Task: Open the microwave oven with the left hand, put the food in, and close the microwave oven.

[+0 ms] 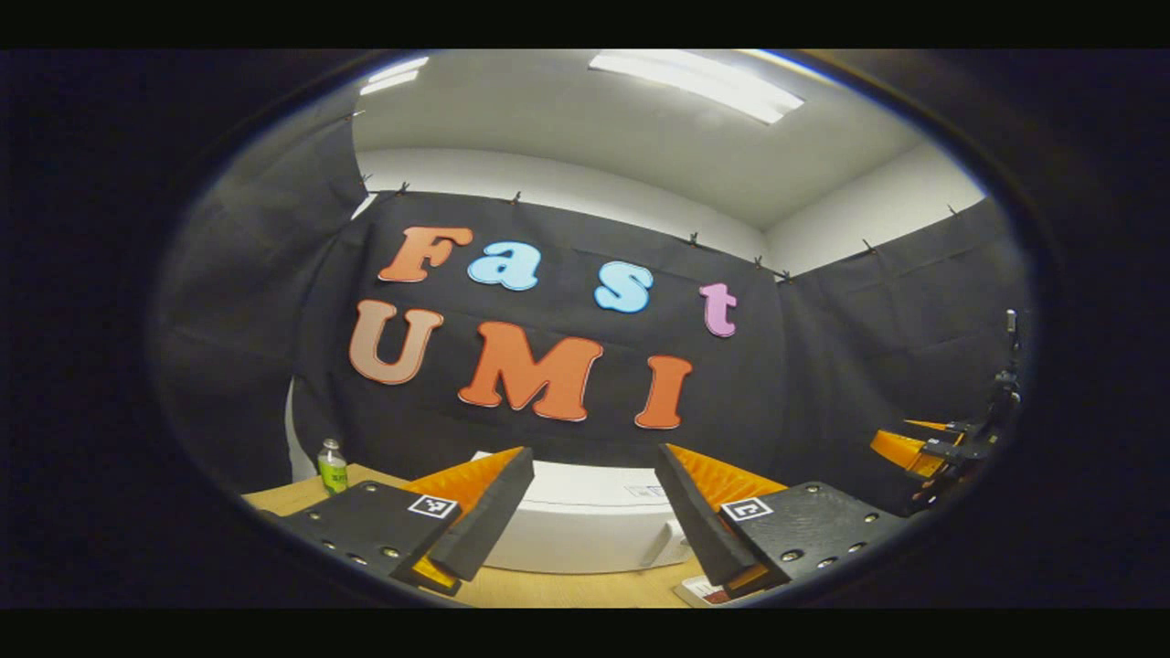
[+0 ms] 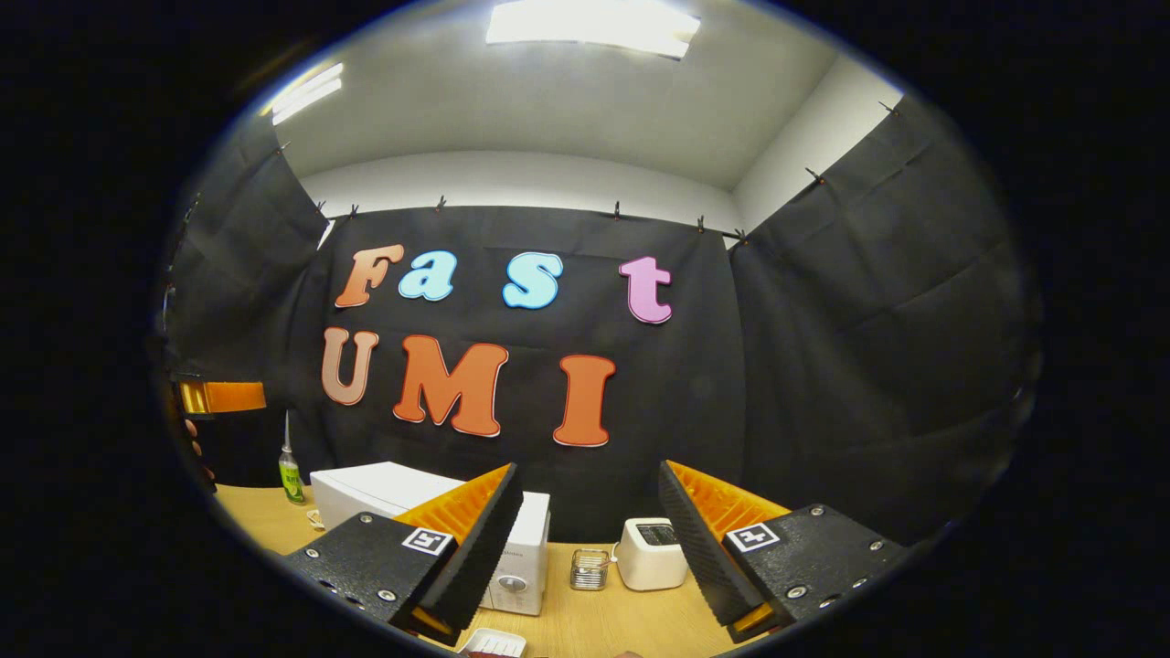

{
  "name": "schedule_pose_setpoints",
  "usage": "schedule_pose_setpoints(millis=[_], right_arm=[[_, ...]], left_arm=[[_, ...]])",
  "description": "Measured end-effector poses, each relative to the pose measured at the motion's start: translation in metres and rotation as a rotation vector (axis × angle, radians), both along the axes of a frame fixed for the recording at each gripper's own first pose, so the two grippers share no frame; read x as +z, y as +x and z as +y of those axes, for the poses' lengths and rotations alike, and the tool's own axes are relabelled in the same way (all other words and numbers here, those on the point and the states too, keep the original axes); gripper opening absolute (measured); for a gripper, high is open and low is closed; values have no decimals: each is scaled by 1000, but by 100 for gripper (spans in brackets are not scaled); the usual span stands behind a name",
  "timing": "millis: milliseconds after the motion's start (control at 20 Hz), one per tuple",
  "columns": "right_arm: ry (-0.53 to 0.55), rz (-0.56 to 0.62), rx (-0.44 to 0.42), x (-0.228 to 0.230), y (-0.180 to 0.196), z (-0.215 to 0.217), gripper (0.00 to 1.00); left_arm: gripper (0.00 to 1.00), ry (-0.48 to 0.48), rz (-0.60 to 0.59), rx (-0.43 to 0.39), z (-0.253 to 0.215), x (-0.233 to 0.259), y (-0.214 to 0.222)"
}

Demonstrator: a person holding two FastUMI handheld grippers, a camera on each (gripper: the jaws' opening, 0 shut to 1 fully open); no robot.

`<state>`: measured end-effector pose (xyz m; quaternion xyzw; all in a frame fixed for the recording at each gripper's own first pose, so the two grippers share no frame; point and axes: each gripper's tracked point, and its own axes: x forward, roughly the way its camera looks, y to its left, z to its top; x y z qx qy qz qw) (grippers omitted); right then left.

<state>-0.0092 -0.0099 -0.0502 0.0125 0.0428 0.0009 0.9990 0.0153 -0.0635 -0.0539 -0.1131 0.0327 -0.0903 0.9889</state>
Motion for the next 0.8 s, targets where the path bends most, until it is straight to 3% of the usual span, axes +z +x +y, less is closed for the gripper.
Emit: schedule_pose_setpoints(millis=[400, 800], right_arm=[[-5, 58, -16, -48, -26, -14, 93], [-31, 129, -43, -99, -50, -30, 94]], left_arm=[[88, 65, 76, -71, -68, -67, 8], [90, 137, 187, -120, -142, -167, 23]])
